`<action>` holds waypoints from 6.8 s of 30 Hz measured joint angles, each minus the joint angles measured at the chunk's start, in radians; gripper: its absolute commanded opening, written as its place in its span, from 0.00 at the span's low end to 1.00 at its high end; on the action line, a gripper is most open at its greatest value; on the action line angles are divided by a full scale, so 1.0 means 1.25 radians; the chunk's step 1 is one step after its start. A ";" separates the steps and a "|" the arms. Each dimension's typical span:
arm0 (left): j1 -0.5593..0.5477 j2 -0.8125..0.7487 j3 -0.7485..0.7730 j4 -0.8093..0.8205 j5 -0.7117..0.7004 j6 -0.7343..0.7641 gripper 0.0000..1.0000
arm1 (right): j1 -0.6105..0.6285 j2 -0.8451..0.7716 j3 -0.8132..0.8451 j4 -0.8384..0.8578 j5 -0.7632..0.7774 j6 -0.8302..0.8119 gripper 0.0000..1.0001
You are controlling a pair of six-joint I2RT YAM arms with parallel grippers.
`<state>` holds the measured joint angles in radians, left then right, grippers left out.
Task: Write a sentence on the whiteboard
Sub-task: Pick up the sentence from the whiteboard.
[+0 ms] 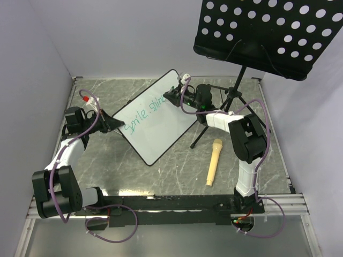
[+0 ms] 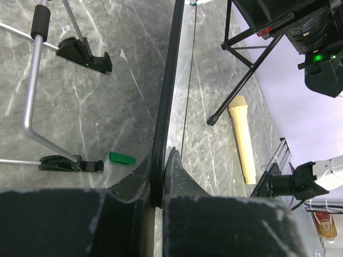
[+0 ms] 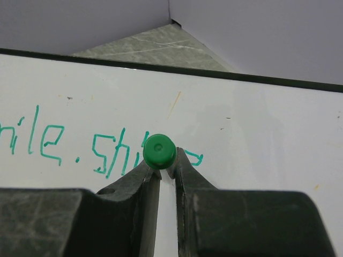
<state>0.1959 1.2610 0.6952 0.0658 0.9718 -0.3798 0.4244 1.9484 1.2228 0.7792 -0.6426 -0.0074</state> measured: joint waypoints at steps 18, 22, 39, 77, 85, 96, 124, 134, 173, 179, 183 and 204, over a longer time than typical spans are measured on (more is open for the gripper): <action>0.000 -0.001 0.000 0.001 0.003 0.000 0.01 | -0.016 0.000 0.030 -0.038 0.018 -0.010 0.00; 0.000 -0.002 0.000 0.001 0.003 0.001 0.01 | -0.016 0.000 0.054 -0.048 0.021 -0.010 0.00; 0.000 -0.002 0.000 0.001 0.004 0.001 0.01 | -0.030 0.000 0.042 -0.048 0.026 -0.010 0.00; -0.003 0.000 0.016 -0.021 0.007 0.021 0.01 | -0.080 -0.077 0.056 -0.096 -0.055 -0.013 0.00; -0.006 0.000 0.023 -0.036 0.008 0.036 0.01 | -0.080 -0.073 0.068 -0.096 -0.080 -0.006 0.00; -0.006 0.000 0.023 -0.036 0.009 0.036 0.01 | -0.079 -0.021 0.115 -0.067 -0.090 0.023 0.00; -0.006 0.001 0.023 -0.036 0.009 0.036 0.01 | -0.067 0.068 0.222 -0.079 -0.082 0.028 0.00; -0.005 0.005 0.023 -0.038 0.009 0.035 0.01 | -0.067 0.095 0.231 -0.095 -0.080 0.023 0.00; 0.006 0.020 0.023 -0.039 0.017 0.030 0.01 | -0.067 0.050 0.101 -0.038 -0.068 0.020 0.00; 0.006 0.020 0.023 -0.039 0.018 0.030 0.01 | -0.067 0.050 0.138 -0.048 -0.058 0.020 0.00; 0.006 0.020 0.023 -0.038 0.020 0.030 0.01 | -0.067 0.050 0.143 -0.050 -0.052 0.020 0.00; 0.006 0.020 0.023 -0.038 0.020 0.030 0.01 | -0.066 0.050 0.141 -0.056 -0.053 0.020 0.00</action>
<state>0.2035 1.2858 0.7246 0.0181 0.9974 -0.3420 0.3424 2.0109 1.3991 0.7094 -0.7086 0.0177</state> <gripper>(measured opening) 0.070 0.190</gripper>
